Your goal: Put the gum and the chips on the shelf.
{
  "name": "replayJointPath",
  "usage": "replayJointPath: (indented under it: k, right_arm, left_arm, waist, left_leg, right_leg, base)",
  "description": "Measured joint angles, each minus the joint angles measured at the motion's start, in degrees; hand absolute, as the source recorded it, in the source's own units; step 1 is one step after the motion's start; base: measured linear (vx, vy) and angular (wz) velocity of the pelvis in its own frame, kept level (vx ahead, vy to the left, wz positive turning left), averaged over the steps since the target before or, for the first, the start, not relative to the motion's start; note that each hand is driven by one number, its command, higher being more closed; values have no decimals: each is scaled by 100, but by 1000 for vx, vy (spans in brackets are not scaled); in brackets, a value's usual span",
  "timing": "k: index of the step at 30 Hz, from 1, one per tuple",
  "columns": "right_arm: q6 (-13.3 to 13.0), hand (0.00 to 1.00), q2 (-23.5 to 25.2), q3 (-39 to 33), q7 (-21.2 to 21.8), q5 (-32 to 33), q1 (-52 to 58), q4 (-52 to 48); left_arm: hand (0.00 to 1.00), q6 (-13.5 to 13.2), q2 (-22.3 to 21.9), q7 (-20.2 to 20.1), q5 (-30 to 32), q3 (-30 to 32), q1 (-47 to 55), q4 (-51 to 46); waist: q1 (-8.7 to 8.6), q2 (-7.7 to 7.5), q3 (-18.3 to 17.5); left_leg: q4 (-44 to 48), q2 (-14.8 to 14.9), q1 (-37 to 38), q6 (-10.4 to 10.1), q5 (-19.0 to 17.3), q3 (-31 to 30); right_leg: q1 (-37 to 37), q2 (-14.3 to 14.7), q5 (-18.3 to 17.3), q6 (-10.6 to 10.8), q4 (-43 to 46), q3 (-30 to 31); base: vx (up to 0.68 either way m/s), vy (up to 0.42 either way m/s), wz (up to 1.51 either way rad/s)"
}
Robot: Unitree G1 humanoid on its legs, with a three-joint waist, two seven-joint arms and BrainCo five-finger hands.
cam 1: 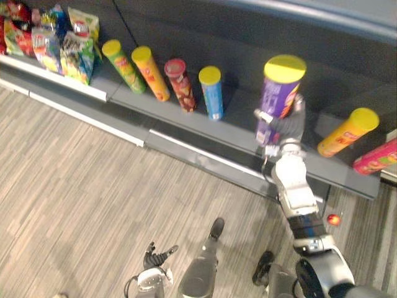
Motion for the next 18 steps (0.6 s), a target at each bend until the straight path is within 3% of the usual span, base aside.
replayJointPath:
  k: [6, 12, 18]
  right_arm:
    - [101, 100, -22, -797, -782, -113, -493, 7]
    - [139, 100, -33, -972, -1335, -425, -894, -48]
    - [156, 100, -21, -970, -1605, -724, -1336, -464]
  left_arm:
    - [0, -16, -11, 82, -9, -15, -158, -122]
    - [0, -138, -205, 220, -169, -13, -414, -172]
    - [0, -208, -469, 239, -183, 8, -687, -390]
  waist:
    - [47, 64, 291]
    - [104, 165, 382]
    - [101, 264, 542]
  left_leg:
    - [227, 12, -521, 103, 32, 585]
    - [247, -26, -917, 85, 163, 712]
    - [780, -82, -1563, 93, 22, 955]
  right_leg:
    - [-583, -289, -287, -8, 687, -28]
    - [-1137, -475, -463, -40, 1140, -40]
    - [-1655, -717, -593, -66, 1650, -126]
  base:
    - [-70, -13, 13]
    - [3, -67, 6]
    - [-10, -58, 14]
